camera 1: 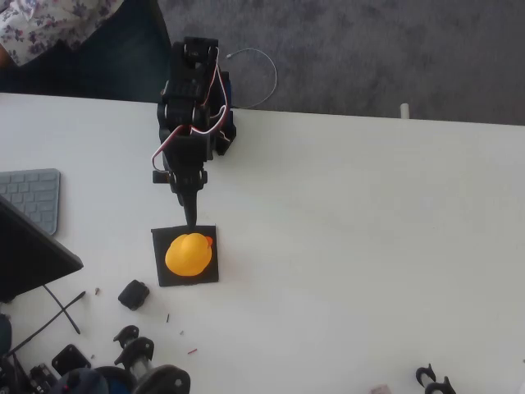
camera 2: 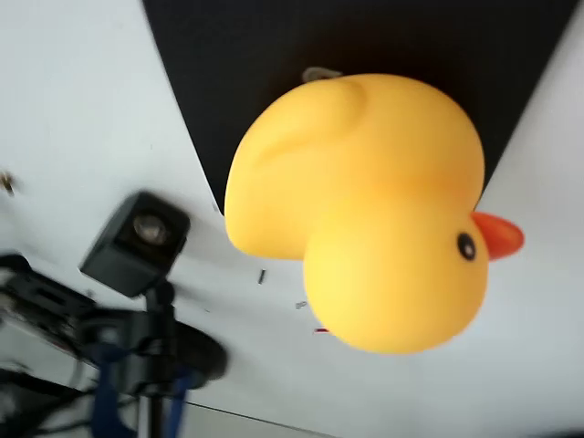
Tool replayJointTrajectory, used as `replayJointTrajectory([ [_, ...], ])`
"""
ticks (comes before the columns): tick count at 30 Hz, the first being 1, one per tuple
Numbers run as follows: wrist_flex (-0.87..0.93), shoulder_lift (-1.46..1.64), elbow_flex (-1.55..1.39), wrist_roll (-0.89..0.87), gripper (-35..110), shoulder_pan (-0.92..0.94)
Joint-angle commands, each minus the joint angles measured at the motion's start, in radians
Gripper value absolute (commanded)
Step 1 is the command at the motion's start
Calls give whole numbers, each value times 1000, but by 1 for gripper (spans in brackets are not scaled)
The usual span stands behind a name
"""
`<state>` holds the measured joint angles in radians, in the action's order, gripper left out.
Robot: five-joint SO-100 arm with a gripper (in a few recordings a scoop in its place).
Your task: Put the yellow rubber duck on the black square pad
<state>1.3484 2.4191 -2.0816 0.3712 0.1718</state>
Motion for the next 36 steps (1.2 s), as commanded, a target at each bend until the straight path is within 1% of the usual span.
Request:
replayJointTrajectory([
  [1, 5, 31, 29, -89, 32, 3],
  [3, 0, 32, 29, -103, 32, 11],
  [7, -106, 103, -18, -110, 32, 12],
  [11, -181, 267, -172, -110, 32, 11],
  [16, -225, 526, -374, -110, 32, 14],
  [19, -262, 618, -451, -109, 32, 14],
  [30, -330, 646, -664, -100, 32, 15],
  [36, -330, 647, -693, -109, 32, 14],
])
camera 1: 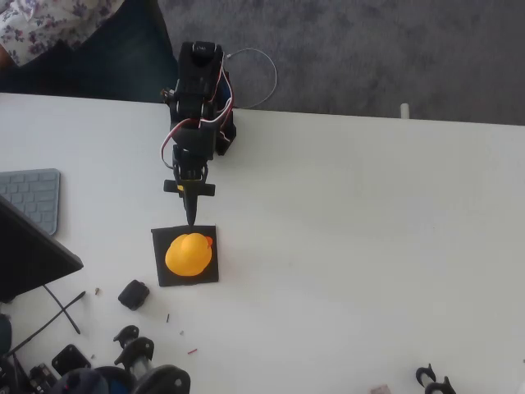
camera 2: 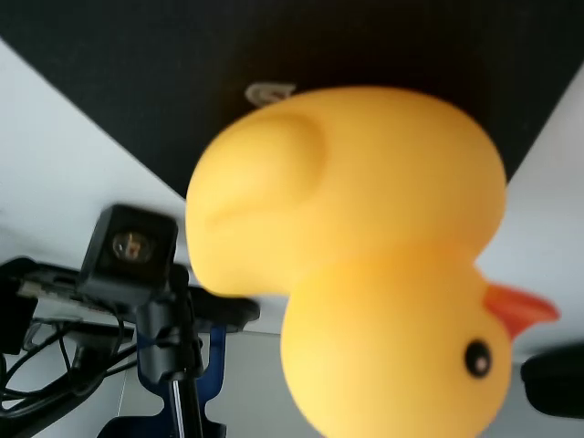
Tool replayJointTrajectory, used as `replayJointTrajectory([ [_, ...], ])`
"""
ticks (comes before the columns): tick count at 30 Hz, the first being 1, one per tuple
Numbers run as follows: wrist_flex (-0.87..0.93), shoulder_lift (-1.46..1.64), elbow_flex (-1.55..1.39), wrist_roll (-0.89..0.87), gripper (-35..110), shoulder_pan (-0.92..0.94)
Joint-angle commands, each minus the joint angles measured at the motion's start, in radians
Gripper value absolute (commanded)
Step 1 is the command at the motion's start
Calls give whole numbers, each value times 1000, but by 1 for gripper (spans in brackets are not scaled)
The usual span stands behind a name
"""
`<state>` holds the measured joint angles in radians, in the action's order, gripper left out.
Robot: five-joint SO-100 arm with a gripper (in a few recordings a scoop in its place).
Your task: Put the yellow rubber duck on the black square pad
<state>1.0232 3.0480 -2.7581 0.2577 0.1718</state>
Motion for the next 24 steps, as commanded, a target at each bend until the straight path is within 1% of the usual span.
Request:
replayJointTrajectory([
  [1, -5, 18, -17, 5, 32, 14],
  [15, -5, 32, -64, 3, 32, 12],
  [24, 9, 305, -149, 2, 32, 12],
])
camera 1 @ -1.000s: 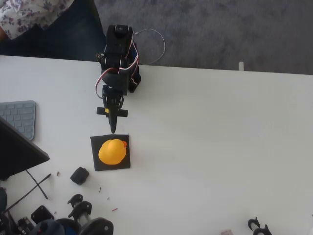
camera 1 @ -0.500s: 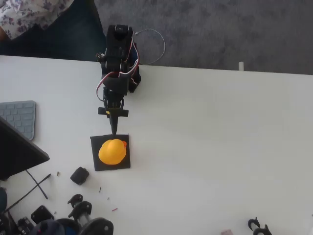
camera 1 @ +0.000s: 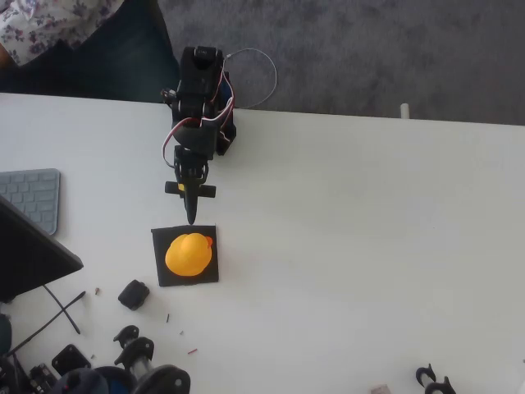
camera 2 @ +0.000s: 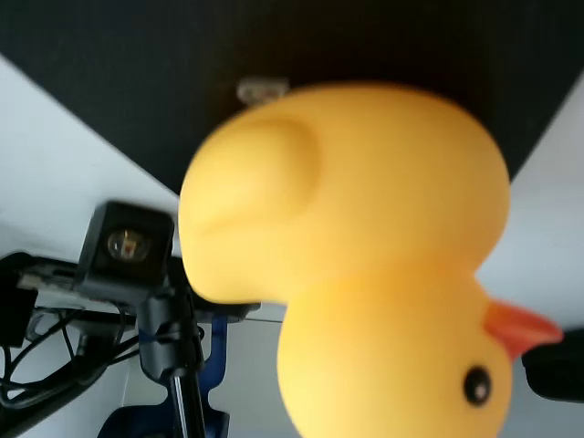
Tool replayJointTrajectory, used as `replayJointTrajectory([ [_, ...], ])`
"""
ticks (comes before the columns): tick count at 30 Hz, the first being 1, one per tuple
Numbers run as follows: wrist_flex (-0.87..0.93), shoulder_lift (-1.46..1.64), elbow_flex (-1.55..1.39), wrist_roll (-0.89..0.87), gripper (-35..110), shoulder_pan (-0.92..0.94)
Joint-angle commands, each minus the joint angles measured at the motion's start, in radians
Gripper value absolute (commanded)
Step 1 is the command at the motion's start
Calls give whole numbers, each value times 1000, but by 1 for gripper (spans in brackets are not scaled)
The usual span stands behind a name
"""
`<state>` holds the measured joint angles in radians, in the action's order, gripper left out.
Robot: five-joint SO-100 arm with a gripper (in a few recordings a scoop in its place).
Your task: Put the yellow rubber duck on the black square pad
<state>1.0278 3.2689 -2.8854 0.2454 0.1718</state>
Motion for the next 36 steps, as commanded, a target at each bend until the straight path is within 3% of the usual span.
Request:
replayJointTrajectory([
  [1, 5, 112, -25, 14, 32, 12],
  [18, 2, 120, -48, -84, 32, 12],
  [27, 2, 120, -48, -86, 14, 12],
  [36, 3, 120, -49, -86, 12, 15],
])
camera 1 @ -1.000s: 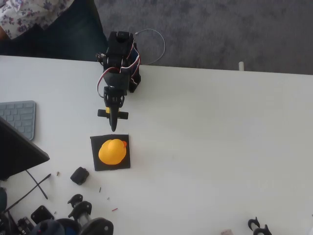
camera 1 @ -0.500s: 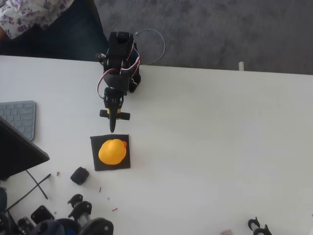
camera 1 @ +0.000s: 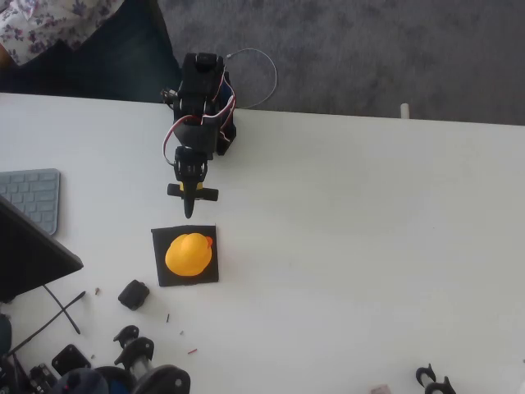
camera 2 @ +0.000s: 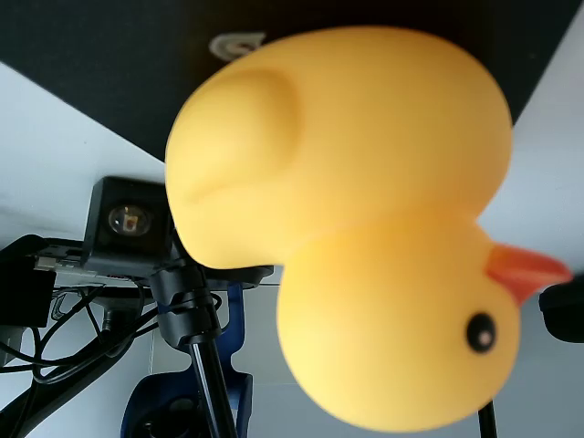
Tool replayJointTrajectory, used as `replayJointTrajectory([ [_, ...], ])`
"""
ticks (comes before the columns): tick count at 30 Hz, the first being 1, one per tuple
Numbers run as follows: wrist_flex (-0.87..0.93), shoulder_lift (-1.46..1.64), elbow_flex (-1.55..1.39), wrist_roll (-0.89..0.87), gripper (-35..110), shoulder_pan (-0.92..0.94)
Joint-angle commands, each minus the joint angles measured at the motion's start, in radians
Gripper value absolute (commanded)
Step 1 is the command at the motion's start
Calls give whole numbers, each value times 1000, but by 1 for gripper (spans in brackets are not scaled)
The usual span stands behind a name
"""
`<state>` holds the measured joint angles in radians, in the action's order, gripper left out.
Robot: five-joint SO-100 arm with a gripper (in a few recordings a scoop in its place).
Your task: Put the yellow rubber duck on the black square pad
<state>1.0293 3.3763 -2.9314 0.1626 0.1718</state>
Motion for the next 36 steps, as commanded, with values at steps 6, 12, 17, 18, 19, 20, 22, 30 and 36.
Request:
replayJointTrajectory([
  [6, 2, 12, -6, -3, 12, 17],
  [12, 0, 12, -32, -5, 12, 17],
  [17, 5, 12, -34, -2, 12, 15],
  [18, 3, 12, -34, -2, 12, 15],
  [19, 3, 12, -34, 0, 12, 12],
  [20, 3, 12, -34, 5, 12, 5],
  [22, 3, 12, -34, 6, 12, 12],
  [30, 3, 12, -35, 0, 12, 12],
  [36, 3, 12, -35, -3, 12, 14],
])
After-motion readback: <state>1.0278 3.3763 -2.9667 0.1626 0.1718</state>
